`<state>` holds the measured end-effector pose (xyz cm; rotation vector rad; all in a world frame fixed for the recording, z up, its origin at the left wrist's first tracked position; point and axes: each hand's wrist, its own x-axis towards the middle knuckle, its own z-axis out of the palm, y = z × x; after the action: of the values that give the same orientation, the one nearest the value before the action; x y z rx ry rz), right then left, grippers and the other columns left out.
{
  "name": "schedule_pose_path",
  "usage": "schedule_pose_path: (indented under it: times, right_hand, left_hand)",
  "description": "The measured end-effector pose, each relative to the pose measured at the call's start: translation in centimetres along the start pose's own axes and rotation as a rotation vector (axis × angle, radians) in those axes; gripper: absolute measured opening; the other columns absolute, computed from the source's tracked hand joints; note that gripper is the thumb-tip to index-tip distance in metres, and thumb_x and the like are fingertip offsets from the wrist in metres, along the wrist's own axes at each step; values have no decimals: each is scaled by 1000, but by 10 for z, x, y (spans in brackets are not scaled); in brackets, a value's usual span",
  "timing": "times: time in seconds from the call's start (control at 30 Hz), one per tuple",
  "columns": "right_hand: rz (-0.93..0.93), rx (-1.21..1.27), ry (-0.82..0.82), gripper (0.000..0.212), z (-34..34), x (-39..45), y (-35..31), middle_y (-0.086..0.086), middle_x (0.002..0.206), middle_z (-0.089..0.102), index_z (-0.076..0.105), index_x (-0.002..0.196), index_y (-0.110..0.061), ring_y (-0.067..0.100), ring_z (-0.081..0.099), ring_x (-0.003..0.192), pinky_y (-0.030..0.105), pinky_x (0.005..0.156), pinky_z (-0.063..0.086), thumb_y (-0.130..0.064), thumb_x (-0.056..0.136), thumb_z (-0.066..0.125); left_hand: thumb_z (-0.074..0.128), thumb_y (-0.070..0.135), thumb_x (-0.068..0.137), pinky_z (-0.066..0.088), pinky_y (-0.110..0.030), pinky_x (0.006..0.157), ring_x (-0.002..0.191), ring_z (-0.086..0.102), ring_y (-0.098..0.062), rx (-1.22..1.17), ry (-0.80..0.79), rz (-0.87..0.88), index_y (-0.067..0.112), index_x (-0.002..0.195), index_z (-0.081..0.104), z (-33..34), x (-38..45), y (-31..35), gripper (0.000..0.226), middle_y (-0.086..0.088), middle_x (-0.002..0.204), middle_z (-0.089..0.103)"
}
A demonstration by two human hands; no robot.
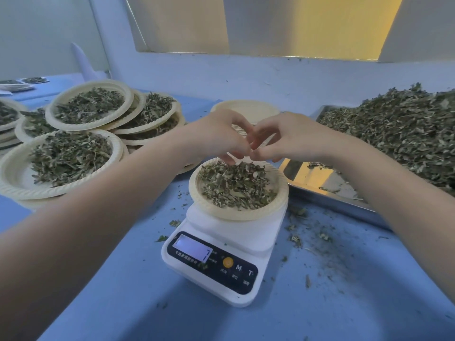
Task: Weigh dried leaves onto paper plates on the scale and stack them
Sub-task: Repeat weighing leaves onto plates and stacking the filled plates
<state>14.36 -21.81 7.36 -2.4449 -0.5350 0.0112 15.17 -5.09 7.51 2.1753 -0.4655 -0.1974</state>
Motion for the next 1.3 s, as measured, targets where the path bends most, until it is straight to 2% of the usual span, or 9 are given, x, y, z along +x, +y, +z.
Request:
schedule_pose_path:
  times: [0.17,0.27,0.47,0.6,0.73,0.83,0.93,1.17,1.3]
  right_hand:
    - [7,-63,23,25,-5,-4,5,-9,99,70,68,104,-28,8,66,90,18,74,51,-24,79,72]
    - [8,-47,40,32,-5,-5,11,-14,102,67,63,109,-34,3,63,94,10,66,46,-35,79,73]
    - [77,-100,-215,106,-1,-13,27,-18,141,39,29,141,-43,0,42,125,20,94,36,-72,48,72]
    - [108,-231,-498,150,9,-13,32,-22,155,0,-10,148,-38,-6,5,135,20,110,8,-73,32,79]
    - [102,-241,-477,149,17,-11,36,-22,153,3,-14,146,-41,-12,8,126,14,103,9,-63,34,81]
    - [117,-205,-414,148,13,-7,32,-12,155,15,-11,147,-42,1,19,136,18,103,19,-64,34,82]
    - [102,-152,-371,143,2,3,19,-12,150,25,-6,145,-47,13,38,132,31,106,34,-56,39,89]
    - [-127,-174,-229,142,1,64,-67,-7,147,35,10,148,-39,8,39,128,25,102,31,-65,27,79]
    - [-229,-144,-233,127,26,114,-127,-4,141,43,21,148,-34,12,46,125,34,107,37,-49,40,87]
  left_hand:
    - [66,-2,78,48,-15,45,49,60,-3,8,-5,9,15,103,61,8,4,9,30,-6,83,64]
    - [64,1,80,49,-16,50,53,58,-3,34,55,40,20,101,62,6,4,4,29,-6,87,64]
    - [64,19,82,43,-26,85,99,59,-13,209,253,-65,30,107,61,-9,-6,-41,27,5,105,61]
    - [54,25,91,45,-32,79,83,55,-21,249,246,-234,19,101,54,-3,-13,-65,11,-7,100,58]
    - [44,15,95,48,-32,68,60,52,-22,219,225,-296,6,100,61,2,-15,-72,20,-26,97,67]
    - [40,11,98,46,-28,59,57,51,-19,191,236,-294,4,121,56,-6,-17,-66,29,-18,83,63]
    - [43,11,98,44,-23,45,47,50,-14,109,304,-287,4,112,57,-27,-24,-54,21,-10,68,55]
    - [47,14,97,45,-28,68,57,51,-18,180,584,-261,2,115,57,-119,-66,-52,23,-20,92,64]
    - [49,12,96,43,-29,61,53,48,-20,113,731,-327,2,107,58,-178,-100,-75,18,-14,76,59]
